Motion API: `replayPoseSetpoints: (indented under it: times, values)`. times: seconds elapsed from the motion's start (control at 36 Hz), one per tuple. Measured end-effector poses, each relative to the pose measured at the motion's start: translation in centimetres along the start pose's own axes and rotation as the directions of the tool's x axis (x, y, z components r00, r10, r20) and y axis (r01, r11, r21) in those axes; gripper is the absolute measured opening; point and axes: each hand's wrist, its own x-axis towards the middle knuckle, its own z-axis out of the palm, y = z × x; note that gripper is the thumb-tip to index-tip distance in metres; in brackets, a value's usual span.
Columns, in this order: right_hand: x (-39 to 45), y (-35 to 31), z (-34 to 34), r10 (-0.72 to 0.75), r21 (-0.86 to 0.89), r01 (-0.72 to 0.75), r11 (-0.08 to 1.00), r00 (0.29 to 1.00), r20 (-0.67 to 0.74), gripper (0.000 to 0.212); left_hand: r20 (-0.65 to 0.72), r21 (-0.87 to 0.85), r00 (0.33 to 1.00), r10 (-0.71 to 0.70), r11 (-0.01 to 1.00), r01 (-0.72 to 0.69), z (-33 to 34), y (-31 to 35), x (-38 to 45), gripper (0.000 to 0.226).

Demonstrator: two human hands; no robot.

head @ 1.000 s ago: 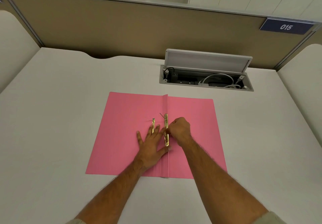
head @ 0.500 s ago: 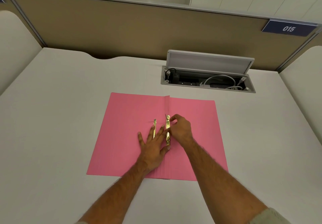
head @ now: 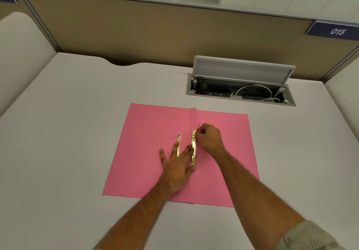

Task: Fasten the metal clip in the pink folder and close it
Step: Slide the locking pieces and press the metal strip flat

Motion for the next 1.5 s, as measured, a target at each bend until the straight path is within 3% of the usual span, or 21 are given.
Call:
replayPoseSetpoints:
  times: [0.11, 0.33, 0.94, 1.5]
  values:
    - [0.5, 0.0, 0.1, -0.012, -0.035, 0.014, 0.999, 0.999, 0.040, 0.010, 0.002, -0.006, 1.000, 0.004, 1.000, -0.004, -0.2, 0.1, -0.1, 0.062]
    - [1.6, 1.1, 0.1, -0.167, -0.158, 0.182, 0.971, 0.981, 0.104, 0.003, 0.000, -0.025, 1.000, 0.001, 1.000, -0.001, -0.3, 0.1, -0.1, 0.064]
    - [1.8, 0.5, -1.1, -0.141, -0.014, 0.144, 0.990, 0.981, 0.134, 0.007, 0.018, -0.062, 1.000, -0.007, 0.998, 0.008, -0.7, 0.3, -0.3, 0.062]
    - [3.0, 0.8, -0.3, -0.252, -0.201, 0.286, 0.937, 0.951, 0.178, 0.007, 0.020, -0.040, 1.000, -0.010, 0.999, 0.011, -0.5, 0.2, -0.1, 0.063]
